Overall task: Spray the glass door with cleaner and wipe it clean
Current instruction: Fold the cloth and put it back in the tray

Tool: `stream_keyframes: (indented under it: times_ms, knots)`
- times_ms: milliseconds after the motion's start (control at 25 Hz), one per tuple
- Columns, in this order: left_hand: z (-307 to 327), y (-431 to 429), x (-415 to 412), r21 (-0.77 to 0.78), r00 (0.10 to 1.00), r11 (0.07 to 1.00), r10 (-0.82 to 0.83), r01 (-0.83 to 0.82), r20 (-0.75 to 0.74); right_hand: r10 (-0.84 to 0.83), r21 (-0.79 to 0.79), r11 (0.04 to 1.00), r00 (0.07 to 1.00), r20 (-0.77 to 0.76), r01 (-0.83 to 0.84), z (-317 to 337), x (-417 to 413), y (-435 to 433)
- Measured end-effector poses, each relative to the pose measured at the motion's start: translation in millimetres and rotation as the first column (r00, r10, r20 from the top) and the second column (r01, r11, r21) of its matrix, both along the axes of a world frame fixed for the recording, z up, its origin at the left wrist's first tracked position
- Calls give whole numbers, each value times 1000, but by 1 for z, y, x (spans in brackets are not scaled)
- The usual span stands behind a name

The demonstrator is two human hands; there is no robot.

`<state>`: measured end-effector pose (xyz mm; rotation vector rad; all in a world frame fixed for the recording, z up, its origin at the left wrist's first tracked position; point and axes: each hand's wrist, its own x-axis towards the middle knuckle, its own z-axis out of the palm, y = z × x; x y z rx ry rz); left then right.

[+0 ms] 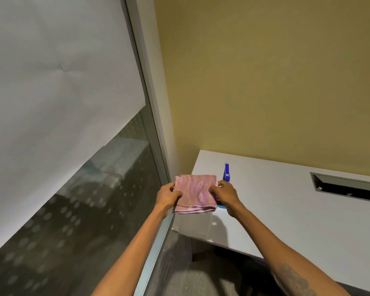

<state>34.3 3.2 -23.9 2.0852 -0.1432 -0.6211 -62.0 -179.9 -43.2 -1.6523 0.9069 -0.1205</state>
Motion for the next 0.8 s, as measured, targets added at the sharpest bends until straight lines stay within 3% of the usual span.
stream_keyframes:
  times_ms: [280,480,640,800]
  knots:
    - [-56,-29,3,147,984,988,13,-40,180,-17,-206,979,990,-140,-13,-65,29,6]
    - [-94,-38,23,204,969,973,-145,104,198,-58,-152,988,970,-235,22,-103,45,23]
    - [-138,-39,35,326,917,911,-333,253,217,-97,-137,989,957,-274,61,-121,55,30]
    - [-168,-40,46,392,907,861,-402,325,130,-128,-112,989,951,-280,101,-135,61,43]
